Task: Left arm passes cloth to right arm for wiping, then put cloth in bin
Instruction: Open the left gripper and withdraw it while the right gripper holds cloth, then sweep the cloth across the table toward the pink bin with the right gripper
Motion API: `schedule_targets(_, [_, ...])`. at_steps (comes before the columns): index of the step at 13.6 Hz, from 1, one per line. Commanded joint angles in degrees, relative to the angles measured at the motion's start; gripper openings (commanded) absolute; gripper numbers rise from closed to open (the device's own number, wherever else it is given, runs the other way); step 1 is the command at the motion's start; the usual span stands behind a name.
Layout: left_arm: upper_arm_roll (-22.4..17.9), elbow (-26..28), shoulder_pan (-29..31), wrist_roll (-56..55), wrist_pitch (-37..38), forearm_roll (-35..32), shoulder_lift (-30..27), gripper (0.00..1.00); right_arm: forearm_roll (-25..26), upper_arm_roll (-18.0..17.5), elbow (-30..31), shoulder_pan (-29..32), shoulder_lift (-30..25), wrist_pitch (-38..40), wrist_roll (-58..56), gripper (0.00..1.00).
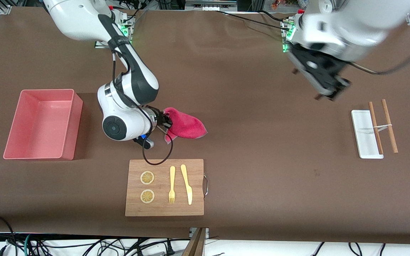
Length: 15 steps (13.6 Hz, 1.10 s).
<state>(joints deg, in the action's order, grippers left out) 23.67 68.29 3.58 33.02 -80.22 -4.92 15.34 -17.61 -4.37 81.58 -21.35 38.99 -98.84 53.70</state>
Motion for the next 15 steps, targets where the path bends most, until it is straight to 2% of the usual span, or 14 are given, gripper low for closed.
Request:
schedule_targets(1, [0.9,-0.1,8.4,4.8,0.1,-0.3,4.6,1.00,4.9,0.1,0.6,1.3,1.6,0.6,-3.1,0.00])
schedule_targets(4, [-0.4,-0.1,10.0,2.6,-0.5,-1.0,7.1,1.00,8.6,0.2,2.9,5.5,1.9,0.2,-11.2,0.00])
schedule_targets(7, [-1.6,-0.1,9.5,-7.9,-1.5,-1.0,7.2,1.00,11.4,2.2,4.6,9.1,1.4,0.2,-20.9,0.00])
schedule_targets(11, [-1.3,0.4,9.2,-19.4,-2.1,-0.9,7.2,1.00,11.7,8.8,4.8,10.9,0.6,1.2,-36.9,0.00])
schedule_targets(13, [-1.2,0.5,8.4,-19.8,-2.3,-1.0,7.3,1.00,12.7,11.8,4.6,11.2,0.2,2.2,-42.8,0.00])
schedule_targets(15, [-1.2,0.6,8.4,-19.7,-3.2,-1.1,7.3,1.00,15.0,12.9,4.1,12.2,-0.9,2.3,-48.5,0.00])
